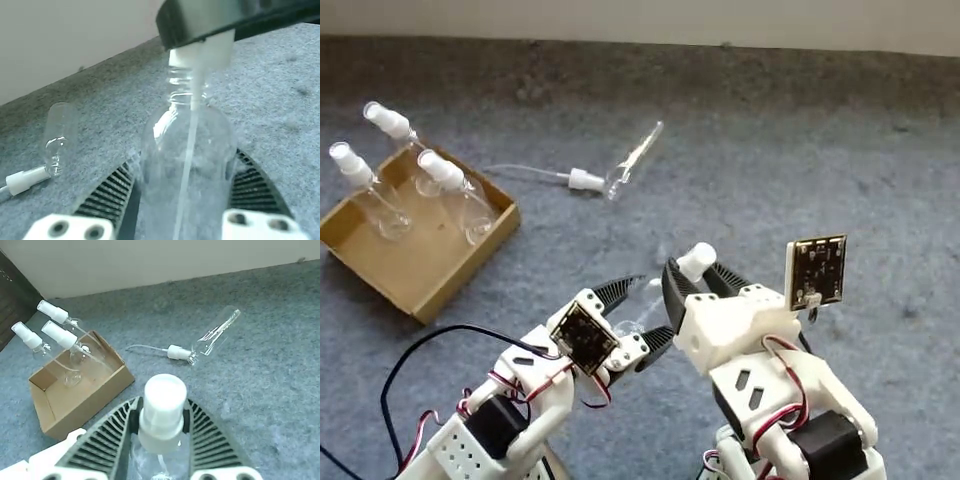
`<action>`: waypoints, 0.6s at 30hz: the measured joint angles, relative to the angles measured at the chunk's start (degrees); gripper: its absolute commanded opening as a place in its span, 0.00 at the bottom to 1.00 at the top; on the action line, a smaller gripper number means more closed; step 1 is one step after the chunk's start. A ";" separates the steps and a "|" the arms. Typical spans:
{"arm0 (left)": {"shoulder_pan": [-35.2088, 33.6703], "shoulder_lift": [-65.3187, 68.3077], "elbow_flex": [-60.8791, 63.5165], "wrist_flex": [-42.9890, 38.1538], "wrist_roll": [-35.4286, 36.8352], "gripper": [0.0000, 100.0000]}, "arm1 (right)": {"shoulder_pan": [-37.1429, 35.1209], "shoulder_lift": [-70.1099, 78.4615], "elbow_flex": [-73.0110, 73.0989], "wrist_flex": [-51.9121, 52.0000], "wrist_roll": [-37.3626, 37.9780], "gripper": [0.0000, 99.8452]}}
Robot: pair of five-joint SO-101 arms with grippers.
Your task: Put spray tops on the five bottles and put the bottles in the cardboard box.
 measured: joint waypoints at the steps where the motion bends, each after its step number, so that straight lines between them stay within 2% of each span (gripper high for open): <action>1: -0.18 0.00 0.00 0.00 0.00 0.08 | -0.18 0.00 0.00 0.09 0.00 0.06; 14: -0.53 0.00 0.00 0.00 0.00 0.08 | -0.35 0.00 0.00 0.09 0.44 0.06; 18: -0.53 0.00 0.00 0.00 0.00 0.08 | -0.35 0.00 0.00 0.09 0.44 0.16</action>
